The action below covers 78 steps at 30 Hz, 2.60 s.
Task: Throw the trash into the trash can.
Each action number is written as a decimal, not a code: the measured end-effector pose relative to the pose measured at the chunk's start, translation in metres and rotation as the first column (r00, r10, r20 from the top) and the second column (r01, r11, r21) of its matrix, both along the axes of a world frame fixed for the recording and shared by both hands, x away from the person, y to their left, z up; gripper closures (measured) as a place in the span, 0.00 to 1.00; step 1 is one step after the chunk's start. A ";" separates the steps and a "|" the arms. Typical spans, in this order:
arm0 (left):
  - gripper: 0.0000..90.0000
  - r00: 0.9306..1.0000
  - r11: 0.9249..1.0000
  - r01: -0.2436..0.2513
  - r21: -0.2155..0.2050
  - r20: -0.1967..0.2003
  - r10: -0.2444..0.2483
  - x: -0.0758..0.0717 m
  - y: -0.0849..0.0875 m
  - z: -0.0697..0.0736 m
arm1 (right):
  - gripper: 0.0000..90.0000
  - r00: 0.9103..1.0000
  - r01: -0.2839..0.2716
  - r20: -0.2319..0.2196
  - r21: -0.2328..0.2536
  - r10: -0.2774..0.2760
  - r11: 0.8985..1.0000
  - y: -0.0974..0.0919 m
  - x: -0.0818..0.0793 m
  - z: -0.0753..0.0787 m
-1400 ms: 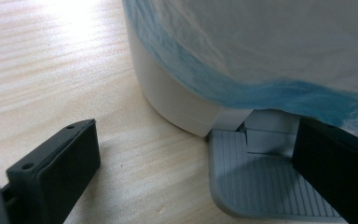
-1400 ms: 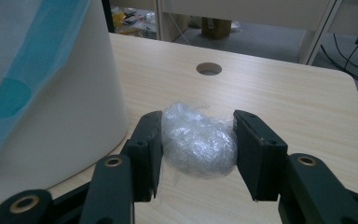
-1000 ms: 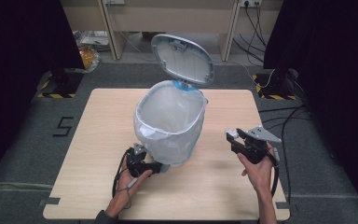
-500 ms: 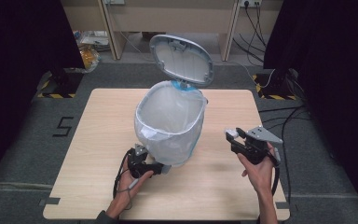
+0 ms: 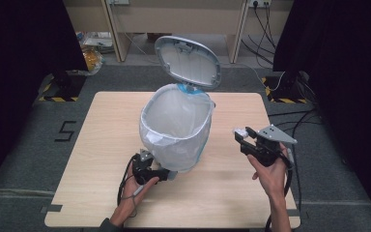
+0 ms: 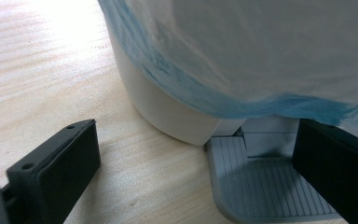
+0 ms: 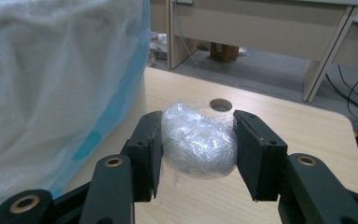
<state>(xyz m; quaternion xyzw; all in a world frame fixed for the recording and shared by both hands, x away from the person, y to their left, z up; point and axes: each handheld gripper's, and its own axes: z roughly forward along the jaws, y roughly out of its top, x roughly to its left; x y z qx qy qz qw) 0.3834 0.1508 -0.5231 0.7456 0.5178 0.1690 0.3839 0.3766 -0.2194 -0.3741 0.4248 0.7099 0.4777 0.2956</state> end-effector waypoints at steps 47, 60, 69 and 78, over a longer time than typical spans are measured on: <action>0.00 1.000 1.000 0.005 -0.001 -0.001 -0.005 0.000 0.000 0.000 | 0.60 0.971 -0.202 0.128 0.003 0.200 0.979 0.090 0.027 0.099; 0.00 1.000 1.000 0.006 -0.001 -0.001 -0.006 0.000 0.000 0.000 | 0.60 0.960 -0.267 0.082 -0.016 0.267 0.964 0.129 0.043 0.089; 0.00 1.000 1.000 0.005 -0.002 -0.001 -0.005 0.000 0.000 0.000 | 0.60 0.955 -0.289 0.052 -0.032 0.291 0.957 0.142 0.051 0.082; 0.00 1.000 1.000 0.005 -0.002 -0.001 -0.005 0.000 0.000 0.000 | 0.48 0.953 -0.303 0.019 -0.010 0.303 0.953 0.147 0.053 0.080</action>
